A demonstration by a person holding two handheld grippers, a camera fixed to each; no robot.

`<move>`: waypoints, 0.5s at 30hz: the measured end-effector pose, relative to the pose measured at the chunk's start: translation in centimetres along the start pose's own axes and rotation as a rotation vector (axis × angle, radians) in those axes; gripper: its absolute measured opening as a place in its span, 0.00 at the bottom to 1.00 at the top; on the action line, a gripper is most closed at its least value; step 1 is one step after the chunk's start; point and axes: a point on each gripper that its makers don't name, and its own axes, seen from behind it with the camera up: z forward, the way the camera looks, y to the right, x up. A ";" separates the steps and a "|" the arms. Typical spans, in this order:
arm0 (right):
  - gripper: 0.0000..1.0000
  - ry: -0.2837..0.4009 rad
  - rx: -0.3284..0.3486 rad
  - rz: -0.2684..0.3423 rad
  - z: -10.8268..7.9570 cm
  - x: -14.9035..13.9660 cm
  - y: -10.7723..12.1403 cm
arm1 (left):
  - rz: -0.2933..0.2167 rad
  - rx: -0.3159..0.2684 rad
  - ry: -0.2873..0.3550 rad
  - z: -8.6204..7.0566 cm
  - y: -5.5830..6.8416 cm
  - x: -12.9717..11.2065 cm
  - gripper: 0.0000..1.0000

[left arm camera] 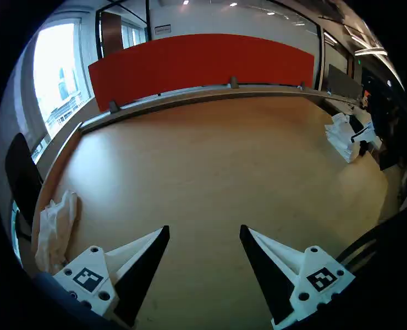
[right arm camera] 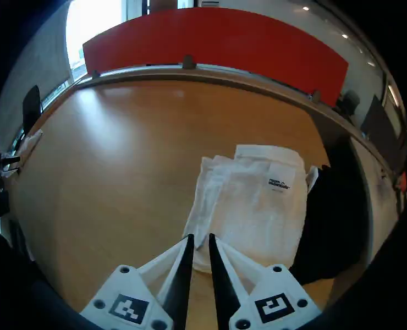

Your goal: Fold towel

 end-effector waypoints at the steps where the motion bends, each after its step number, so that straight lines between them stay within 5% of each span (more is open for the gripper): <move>1: 0.33 0.002 0.002 -0.003 -0.1 0.1 0.0 | -0.001 0.000 -0.001 0.0 0.0 0.0 0.95; 9: 0.81 0.031 -0.002 -0.011 -0.5 1.3 0.3 | -0.002 0.000 -0.001 0.1 -0.1 0.1 0.95; 15: 0.85 0.038 -0.014 -0.008 -0.7 1.7 0.8 | -0.003 -0.003 0.002 0.2 0.2 0.3 0.95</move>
